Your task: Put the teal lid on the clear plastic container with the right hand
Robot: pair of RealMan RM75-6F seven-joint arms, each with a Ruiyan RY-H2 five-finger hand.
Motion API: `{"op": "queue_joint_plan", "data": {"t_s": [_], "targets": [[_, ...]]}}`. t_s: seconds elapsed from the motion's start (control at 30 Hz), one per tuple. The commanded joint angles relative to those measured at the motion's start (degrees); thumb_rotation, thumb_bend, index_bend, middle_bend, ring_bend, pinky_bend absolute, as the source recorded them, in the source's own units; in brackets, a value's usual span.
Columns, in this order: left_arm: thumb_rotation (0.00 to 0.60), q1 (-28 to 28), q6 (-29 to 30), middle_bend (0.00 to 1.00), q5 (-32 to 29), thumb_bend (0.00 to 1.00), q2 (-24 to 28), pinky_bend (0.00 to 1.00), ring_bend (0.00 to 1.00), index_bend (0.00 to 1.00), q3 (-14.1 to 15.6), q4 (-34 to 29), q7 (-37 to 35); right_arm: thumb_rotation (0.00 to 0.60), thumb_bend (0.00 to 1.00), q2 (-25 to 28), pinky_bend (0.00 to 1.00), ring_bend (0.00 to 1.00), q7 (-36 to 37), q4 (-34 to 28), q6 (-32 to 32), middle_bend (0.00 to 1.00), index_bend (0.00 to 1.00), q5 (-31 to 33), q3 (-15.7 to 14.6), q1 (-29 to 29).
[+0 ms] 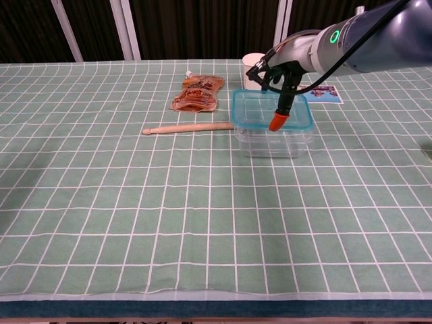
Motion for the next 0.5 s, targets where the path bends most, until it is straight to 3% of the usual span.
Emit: {"op": "queue_joint_plan", "data": {"t_s": [0.03,0.27,0.5], "targets": [[0.600,0.0,0.0,0.00,0.0,0.66,0.1,0.00,0.00,0.11,0.0,0.0,0.0,0.600,0.19,-0.7,0.00,0.11,-0.1,0.4,0.1,0.45,0.07,-1.0,-0.3,0.0],[0.600,0.0,0.0,0.00,-0.2,0.66,0.1,0.00,0.00,0.11,-0.1,0.1,-0.2,0.600,0.19,-3.2,0.00,0.11,0.2,3.2,1.7,0.45,0.07,-6.5,-0.9,-0.6],[0.600,0.0,0.1,0.00,-0.2,0.66,0.0,0.00,0.00,0.11,-0.1,0.3,-0.1,0.600,0.19,-3.4,0.00,0.11,2.2,4.7,-0.9,0.45,0.07,-9.7,-0.9,-2.0]]}}
